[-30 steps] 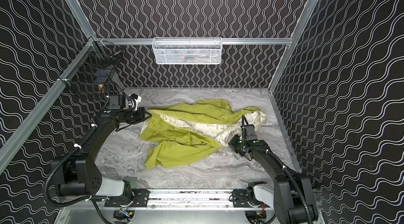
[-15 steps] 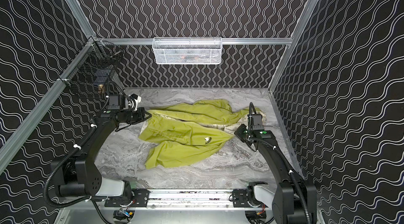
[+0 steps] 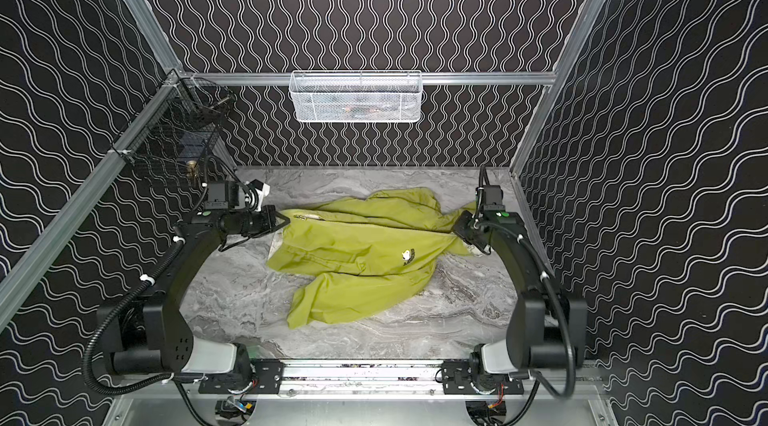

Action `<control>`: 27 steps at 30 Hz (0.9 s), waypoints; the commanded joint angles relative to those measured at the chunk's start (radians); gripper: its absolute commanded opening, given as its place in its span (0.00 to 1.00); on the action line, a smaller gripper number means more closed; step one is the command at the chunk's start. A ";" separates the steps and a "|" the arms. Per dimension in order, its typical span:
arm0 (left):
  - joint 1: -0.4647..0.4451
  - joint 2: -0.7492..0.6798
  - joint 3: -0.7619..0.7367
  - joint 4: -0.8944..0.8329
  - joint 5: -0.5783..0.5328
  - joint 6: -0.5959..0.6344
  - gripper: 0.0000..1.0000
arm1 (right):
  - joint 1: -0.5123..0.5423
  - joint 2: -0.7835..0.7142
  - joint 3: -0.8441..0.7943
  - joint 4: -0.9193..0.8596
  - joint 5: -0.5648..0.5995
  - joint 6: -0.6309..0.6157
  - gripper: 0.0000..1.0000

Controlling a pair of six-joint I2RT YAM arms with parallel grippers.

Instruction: Zip up the jacket

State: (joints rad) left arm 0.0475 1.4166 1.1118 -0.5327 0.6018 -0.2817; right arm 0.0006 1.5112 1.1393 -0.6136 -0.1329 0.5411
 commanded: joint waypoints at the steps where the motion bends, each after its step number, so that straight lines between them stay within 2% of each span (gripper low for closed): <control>1: 0.004 0.000 -0.007 0.024 0.006 0.010 0.00 | -0.002 0.086 0.057 0.017 -0.004 -0.030 0.00; 7: 0.004 0.010 -0.003 0.022 0.007 0.013 0.00 | -0.002 0.225 0.138 0.051 -0.016 -0.021 0.00; 19: 0.003 0.024 0.005 0.016 0.021 0.019 0.00 | -0.013 0.426 0.290 0.084 -0.100 0.028 0.35; 24: 0.004 0.024 0.012 0.011 0.026 0.022 0.00 | -0.020 0.393 0.300 0.070 -0.068 0.028 0.47; 27: 0.003 0.025 0.015 0.012 0.028 0.020 0.00 | -0.019 0.310 0.290 0.067 -0.021 0.019 0.59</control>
State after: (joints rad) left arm 0.0490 1.4399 1.1149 -0.5262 0.6132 -0.2813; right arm -0.0189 1.8675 1.4269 -0.5480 -0.1967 0.5644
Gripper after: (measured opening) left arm 0.065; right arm 0.579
